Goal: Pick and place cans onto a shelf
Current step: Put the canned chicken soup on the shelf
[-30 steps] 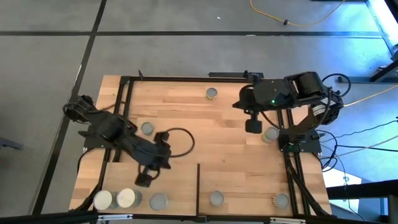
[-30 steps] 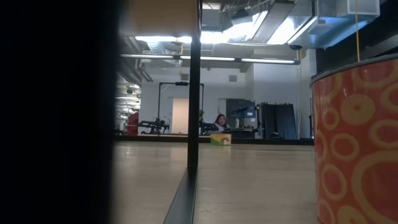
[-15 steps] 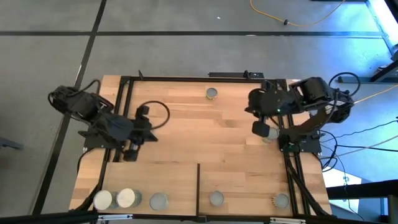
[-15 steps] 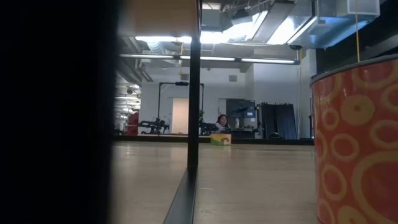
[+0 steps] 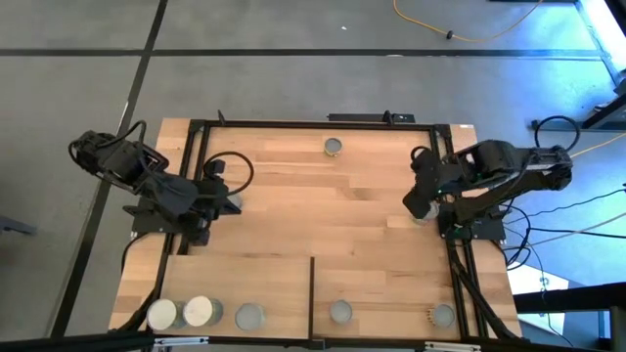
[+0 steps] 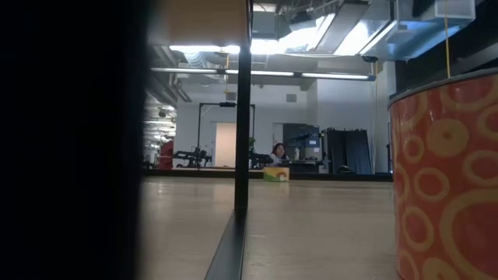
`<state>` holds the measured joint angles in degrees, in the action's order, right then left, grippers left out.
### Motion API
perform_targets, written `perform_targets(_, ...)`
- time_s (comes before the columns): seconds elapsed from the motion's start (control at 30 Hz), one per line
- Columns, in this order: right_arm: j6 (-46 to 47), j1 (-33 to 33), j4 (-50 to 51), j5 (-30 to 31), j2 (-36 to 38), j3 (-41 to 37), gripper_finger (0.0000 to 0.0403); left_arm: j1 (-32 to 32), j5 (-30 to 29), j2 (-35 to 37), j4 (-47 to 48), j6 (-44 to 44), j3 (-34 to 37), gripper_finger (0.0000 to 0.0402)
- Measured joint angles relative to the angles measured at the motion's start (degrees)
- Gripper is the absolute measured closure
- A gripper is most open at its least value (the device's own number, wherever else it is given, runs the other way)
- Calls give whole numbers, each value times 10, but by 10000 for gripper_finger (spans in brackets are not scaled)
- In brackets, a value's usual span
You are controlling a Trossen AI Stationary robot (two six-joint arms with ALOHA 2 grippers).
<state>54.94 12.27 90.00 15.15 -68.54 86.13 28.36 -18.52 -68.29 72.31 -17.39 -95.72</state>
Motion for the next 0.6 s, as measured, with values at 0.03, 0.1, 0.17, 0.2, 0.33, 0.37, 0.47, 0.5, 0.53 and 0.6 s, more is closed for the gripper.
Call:
perform_targets(0.03, 19, -1, 0, 1, 2, -14, 374, 0, 0, 0, 0, 0, 0, 402)
perform_targets(0.1, 47, -9, 0, -4, 6, -40, 362, 0, 0, 0, 0, 0, 0, 402)
perform_targets(0.17, 69, -18, 0, -33, 6, -63, 350, 0, 0, 0, 0, 0, 0, 402)
perform_targets(0.2, 80, -23, 0, -48, 6, -75, 344, 0, 0, 0, 0, 0, 0, 402)
perform_targets(0.33, 109, -38, 0, -83, 6, -132, 326, 0, 0, 0, 1, 0, 0, 402)
perform_targets(0.37, 106, -40, 0, -87, 6, -148, 325, 0, 0, 0, 1, 0, 0, 402)
perform_targets(0.47, 76, -42, 1, -98, 9, -198, 323, 0, 0, 0, 1, 0, 0, 402)
perform_targets(0.5, 71, -42, 0, -103, 9, -216, 323, 0, 0, 0, 1, 0, 0, 402)
perform_targets(0.53, 66, -42, 0, -107, 9, -234, 323, 0, 0, 0, 1, 0, 0, 402)
perform_targets(0.6, 64, -42, -1, -124, 9, -268, 323, 0, 0, 0, 1, -2, 0, 402)
